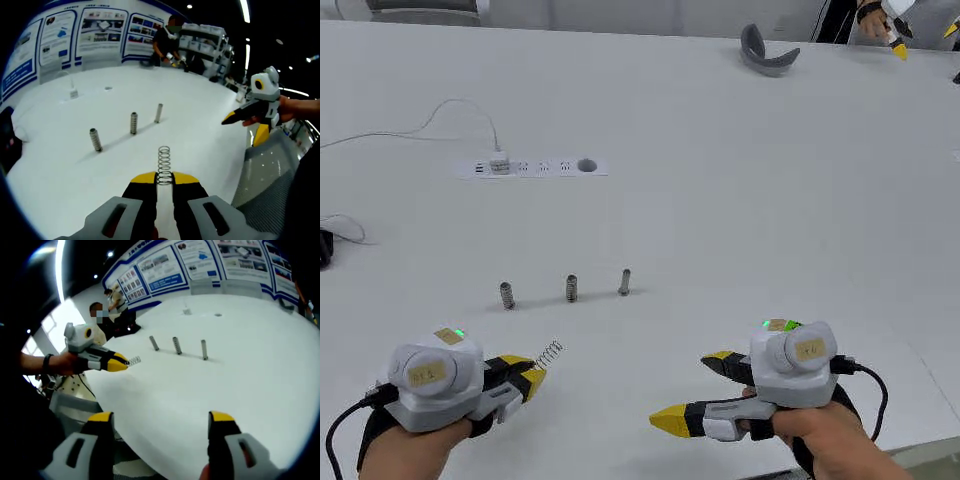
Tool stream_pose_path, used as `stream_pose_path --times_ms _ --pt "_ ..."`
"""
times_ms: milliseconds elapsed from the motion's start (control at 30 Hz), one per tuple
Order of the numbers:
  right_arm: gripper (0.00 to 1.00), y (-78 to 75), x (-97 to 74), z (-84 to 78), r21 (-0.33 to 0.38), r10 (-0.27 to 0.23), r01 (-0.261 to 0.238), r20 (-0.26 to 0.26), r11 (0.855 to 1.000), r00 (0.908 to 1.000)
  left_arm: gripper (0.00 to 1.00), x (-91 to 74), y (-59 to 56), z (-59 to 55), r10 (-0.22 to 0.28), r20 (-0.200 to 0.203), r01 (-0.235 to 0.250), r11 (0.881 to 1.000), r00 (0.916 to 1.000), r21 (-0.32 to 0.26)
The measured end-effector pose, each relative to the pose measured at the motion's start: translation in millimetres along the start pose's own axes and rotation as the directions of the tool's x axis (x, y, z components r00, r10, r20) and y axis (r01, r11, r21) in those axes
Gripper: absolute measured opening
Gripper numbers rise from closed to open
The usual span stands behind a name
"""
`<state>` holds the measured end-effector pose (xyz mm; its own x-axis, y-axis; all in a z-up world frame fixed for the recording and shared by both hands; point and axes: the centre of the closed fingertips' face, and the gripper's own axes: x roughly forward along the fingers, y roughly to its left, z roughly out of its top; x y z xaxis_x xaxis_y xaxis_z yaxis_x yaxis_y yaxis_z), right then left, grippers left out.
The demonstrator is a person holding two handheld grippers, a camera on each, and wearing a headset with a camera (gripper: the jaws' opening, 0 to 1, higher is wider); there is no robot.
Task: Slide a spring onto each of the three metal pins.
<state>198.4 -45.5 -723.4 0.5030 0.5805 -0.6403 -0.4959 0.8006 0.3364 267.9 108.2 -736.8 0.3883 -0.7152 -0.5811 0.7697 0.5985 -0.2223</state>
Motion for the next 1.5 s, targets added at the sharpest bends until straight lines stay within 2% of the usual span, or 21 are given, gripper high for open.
stream_pose_path --times_ms 167,433,667,767,900,1133,1267,1500 --pt "0.78 3.4 3.4 2.5 0.004 0.008 -0.008 0.007 1.000 0.9999 0.10 -9.0 -2.2 2.9 0.007 0.020 -0.007 1.000 0.9998 -0.011" --pt "0.75 15.4 16.7 7.6 -0.004 0.050 -0.050 0.001 0.999 0.9988 0.10 -19.1 -0.2 7.1 -0.001 0.022 0.000 1.000 0.9997 0.027" --pt "0.72 24.8 28.7 22.1 -0.009 0.081 -0.081 0.021 0.997 0.9965 0.10 -29.0 3.3 12.3 -0.001 0.034 -0.001 0.999 0.9994 0.050" --pt "0.72 25.6 33.0 32.3 0.020 0.086 -0.087 0.059 0.996 0.9946 0.10 -32.0 3.8 9.4 -0.003 0.030 0.002 0.998 0.9995 0.056" --pt "0.70 30.7 37.3 45.1 0.061 0.112 -0.119 0.107 0.991 0.9879 0.10 -37.1 1.6 7.2 -0.009 0.028 0.007 0.998 0.9996 0.065" --pt "0.66 39.5 47.1 60.5 0.099 0.149 -0.164 0.147 0.982 0.9780 0.10 -42.4 -1.4 8.4 -0.016 0.037 0.014 0.998 0.9992 0.064" --pt "0.62 46.9 54.6 66.9 0.098 0.173 -0.189 0.151 0.977 0.9732 0.10 -43.7 -3.3 9.4 -0.021 0.040 0.018 0.997 0.9990 0.070" --pt "0.55 71.3 65.8 79.7 0.097 0.253 -0.270 0.160 0.958 0.9542 0.10 -43.9 -6.5 16.1 -0.029 0.054 0.025 0.996 0.9981 0.080"
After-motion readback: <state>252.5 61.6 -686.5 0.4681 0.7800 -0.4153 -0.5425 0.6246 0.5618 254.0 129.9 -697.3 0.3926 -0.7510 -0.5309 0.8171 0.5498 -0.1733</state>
